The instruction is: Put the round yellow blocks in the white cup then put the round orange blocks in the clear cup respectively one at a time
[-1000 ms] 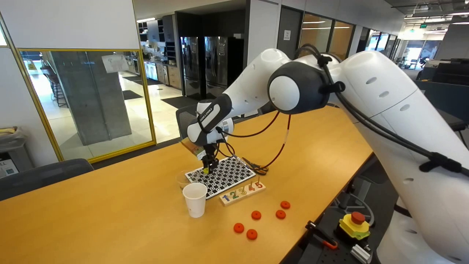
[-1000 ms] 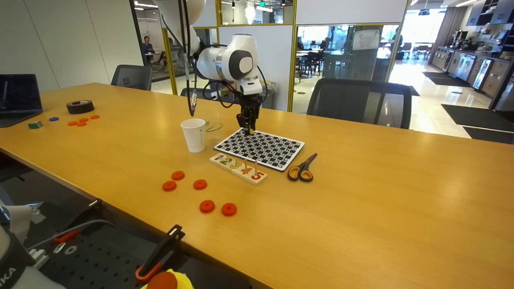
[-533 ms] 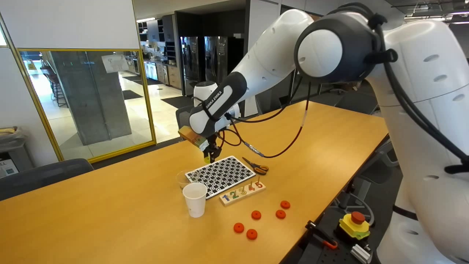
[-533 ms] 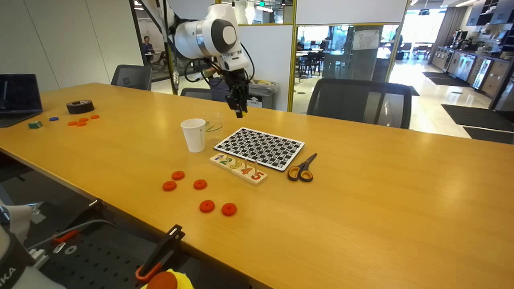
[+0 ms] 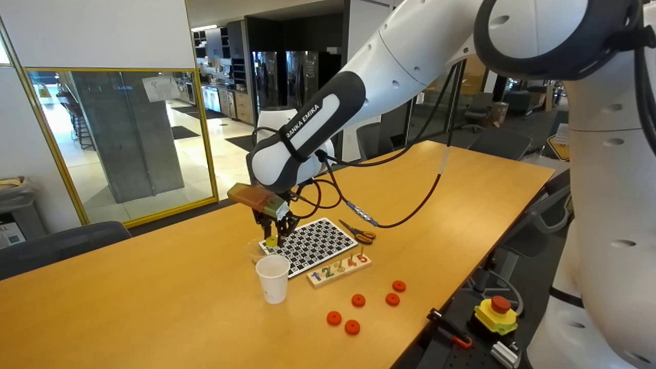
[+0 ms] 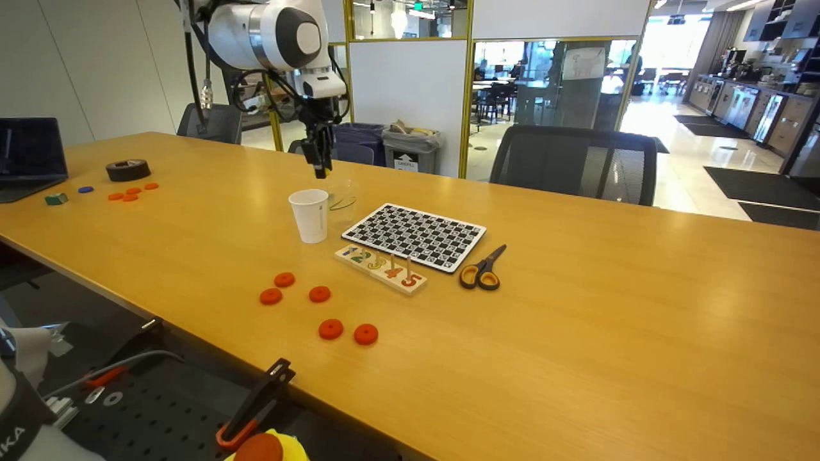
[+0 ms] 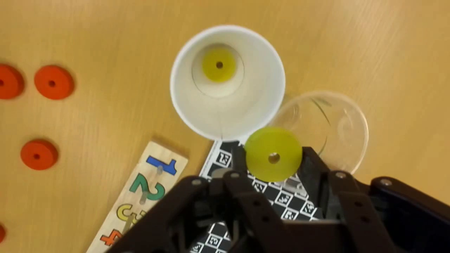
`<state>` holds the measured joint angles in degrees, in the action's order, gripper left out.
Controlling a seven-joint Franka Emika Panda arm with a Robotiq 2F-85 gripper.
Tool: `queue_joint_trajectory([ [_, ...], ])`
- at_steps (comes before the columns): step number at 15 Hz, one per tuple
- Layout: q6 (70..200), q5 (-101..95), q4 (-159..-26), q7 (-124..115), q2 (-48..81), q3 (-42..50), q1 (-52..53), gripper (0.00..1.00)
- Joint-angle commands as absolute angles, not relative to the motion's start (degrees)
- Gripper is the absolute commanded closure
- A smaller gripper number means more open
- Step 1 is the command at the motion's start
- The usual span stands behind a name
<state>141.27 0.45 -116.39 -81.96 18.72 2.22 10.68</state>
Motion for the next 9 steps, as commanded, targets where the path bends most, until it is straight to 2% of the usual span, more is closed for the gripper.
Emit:
queue_joint_trajectory([
  [1, 138.7, 6.7, -118.2, -72.5, 16.8, -1.9, 7.9, 0.83],
  [9, 133.8, 11.8, -116.5, -64.0, 19.1, -2.0, 6.6, 0.82],
])
